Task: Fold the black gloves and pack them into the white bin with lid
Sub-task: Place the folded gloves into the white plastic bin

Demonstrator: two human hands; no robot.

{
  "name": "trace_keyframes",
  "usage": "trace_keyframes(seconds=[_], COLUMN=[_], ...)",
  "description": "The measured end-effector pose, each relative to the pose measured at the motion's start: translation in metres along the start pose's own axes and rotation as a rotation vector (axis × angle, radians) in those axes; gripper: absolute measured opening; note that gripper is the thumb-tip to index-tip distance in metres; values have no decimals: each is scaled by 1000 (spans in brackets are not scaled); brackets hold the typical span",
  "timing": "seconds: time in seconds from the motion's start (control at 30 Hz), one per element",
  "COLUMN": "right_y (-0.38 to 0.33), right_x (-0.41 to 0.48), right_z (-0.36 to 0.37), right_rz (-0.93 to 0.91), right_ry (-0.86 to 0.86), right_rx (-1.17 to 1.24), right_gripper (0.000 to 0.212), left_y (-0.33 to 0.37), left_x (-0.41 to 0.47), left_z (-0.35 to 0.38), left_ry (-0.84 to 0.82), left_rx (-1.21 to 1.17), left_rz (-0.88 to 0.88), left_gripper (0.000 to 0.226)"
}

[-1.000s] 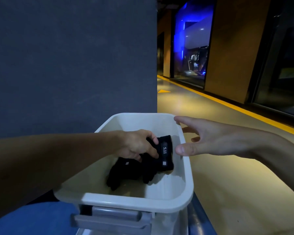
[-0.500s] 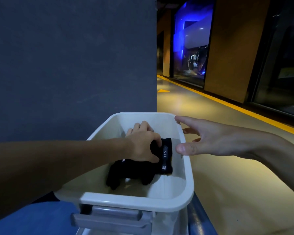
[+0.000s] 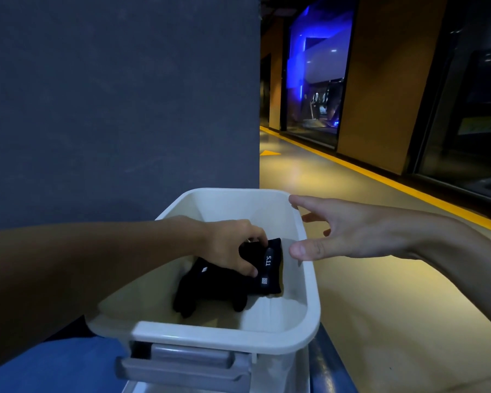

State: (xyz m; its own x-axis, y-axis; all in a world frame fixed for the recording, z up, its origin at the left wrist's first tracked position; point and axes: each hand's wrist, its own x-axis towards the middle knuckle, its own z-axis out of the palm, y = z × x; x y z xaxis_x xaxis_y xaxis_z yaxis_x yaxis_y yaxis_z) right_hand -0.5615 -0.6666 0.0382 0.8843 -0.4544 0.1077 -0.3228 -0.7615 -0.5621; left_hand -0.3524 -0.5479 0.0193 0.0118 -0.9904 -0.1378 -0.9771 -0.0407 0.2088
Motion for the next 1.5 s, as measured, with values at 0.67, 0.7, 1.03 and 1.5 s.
trace_keyframes(seconds=[0.67, 0.7, 1.03, 1.5], right_y=[-122, -131, -250, -306], right_x=[-16, -14, -5, 1], right_z=[7, 13, 89, 280], right_rz=[-113, -141, -409, -299], right_ry=[-60, -44, -80, -398], right_rx=[52, 42, -2, 226], right_gripper=[80, 73, 60, 53], left_y=[-5, -6, -33, -74], left_x=[-144, -158, -299, -436], left_z=[-57, -57, -17, 79], left_ry=[541, 578, 681, 833], left_rx=[-223, -239, -318, -219], left_rz=[-67, -76, -353, -799], left_gripper=[17, 14, 11, 23])
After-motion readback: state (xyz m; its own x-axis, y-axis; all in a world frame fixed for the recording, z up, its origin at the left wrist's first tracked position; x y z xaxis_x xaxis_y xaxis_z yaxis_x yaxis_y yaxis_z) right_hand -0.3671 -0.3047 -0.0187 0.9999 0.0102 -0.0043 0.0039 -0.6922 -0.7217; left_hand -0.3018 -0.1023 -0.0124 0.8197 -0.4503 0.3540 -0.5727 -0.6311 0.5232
